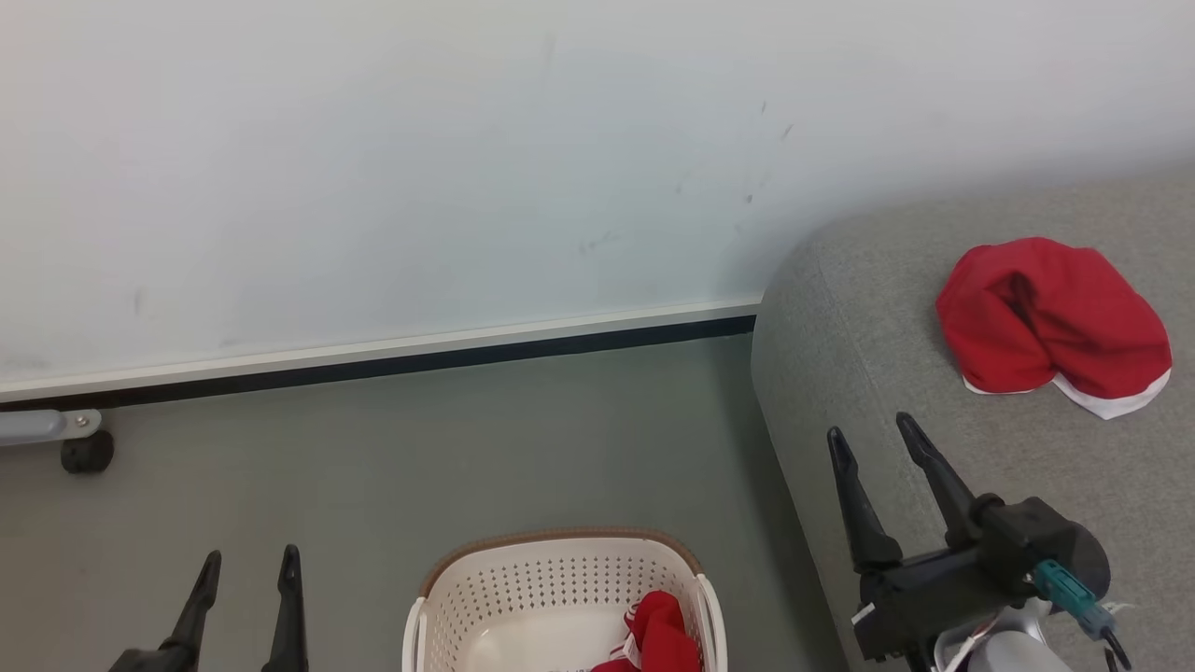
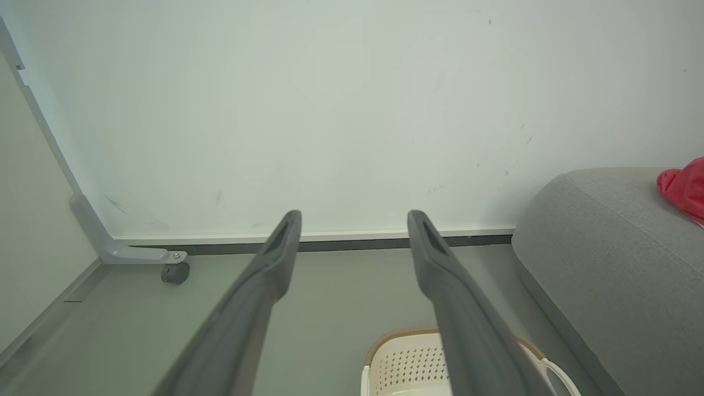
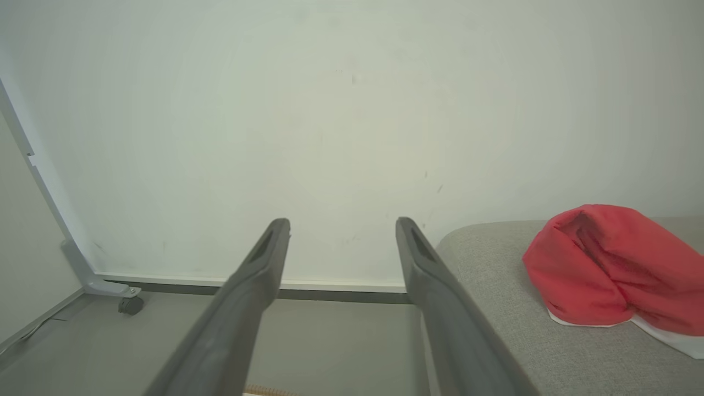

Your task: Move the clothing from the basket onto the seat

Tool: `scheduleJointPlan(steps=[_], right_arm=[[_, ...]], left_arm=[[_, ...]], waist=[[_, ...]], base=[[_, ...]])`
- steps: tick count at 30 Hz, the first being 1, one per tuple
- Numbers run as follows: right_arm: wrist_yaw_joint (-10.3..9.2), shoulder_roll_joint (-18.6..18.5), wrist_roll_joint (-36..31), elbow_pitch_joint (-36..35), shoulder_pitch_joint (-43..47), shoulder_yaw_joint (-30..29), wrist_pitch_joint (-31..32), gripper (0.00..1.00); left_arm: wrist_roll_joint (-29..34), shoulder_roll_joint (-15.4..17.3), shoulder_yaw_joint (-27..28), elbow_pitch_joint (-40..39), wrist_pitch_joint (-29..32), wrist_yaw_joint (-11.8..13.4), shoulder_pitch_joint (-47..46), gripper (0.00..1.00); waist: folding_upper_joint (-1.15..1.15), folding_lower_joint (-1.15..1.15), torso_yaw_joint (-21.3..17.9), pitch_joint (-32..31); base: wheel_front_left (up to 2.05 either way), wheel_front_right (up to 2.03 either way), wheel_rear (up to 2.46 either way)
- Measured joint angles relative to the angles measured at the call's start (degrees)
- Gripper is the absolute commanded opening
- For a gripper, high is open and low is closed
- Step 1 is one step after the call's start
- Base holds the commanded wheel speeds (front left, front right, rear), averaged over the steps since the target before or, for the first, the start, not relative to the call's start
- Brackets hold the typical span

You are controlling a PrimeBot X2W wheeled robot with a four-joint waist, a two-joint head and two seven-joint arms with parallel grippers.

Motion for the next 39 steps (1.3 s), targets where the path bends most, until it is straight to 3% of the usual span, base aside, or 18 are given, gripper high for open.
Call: scheduleJointPlan(steps=[10, 39], right_arm=[[-0.08, 0.14, -1.66, -3.88, 6.06, -3.16, -0.01, 1.00], [-0.08, 2.81, -5.21, -6.67, 8.98, -8.50, -0.01, 1.00]], left_arm=[[0.64, -1.26, 1.16, -1.92, -0.01, 0.43, 1.35, 1.00], [3.12, -2.36, 2.81, -4.13, -0.02, 0.45, 2.18, 1.00]], waist=[[0.00, 0.00, -0.21, -0.39], [0.00, 0.01, 0.24, 1.47]], base=[[0.00, 0.00, 0.00], [0.00, 0.00, 0.00]])
